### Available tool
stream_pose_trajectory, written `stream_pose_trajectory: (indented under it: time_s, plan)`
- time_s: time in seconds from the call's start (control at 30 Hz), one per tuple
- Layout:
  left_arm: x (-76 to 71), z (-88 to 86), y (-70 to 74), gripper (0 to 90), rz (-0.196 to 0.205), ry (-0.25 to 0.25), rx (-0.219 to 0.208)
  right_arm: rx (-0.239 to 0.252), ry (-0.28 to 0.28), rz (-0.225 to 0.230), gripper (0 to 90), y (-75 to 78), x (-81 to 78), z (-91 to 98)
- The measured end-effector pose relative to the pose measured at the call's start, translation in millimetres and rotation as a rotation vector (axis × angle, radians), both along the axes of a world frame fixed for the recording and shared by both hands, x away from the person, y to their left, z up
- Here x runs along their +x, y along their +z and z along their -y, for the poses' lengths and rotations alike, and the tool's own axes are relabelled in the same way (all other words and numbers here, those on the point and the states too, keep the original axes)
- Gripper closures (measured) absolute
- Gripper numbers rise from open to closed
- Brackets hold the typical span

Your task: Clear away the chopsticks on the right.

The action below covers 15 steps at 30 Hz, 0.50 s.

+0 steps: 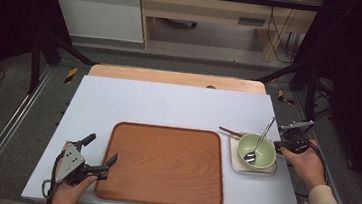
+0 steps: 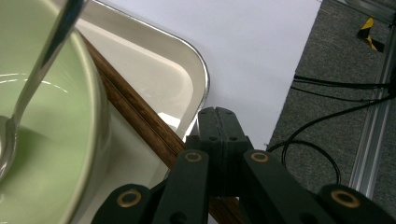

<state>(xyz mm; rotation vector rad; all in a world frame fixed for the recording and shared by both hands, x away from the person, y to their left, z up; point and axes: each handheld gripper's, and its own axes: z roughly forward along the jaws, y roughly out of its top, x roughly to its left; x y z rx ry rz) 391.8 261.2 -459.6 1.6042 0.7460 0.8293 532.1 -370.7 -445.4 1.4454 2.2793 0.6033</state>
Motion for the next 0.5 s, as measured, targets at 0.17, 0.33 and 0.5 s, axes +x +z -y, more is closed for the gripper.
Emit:
stream_pose_trajectory:
  time_s: [0.17,0.33,0.5]
  plan:
    - [-0.2,-0.4,0.5,4.5,0.004,0.000,-0.003,0.003,0.007,0.002,90.0,0.8,-0.6,-0.6]
    - [-0.1,-1.8,1.0,4.4,0.008,0.001,-0.010,0.005,0.006,0.009,90.0,4.4,-0.6,2.4]
    - [-0.2,-3.1,1.6,4.3,0.011,-0.002,-0.017,-0.018,0.000,0.013,90.0,9.9,-3.4,8.8]
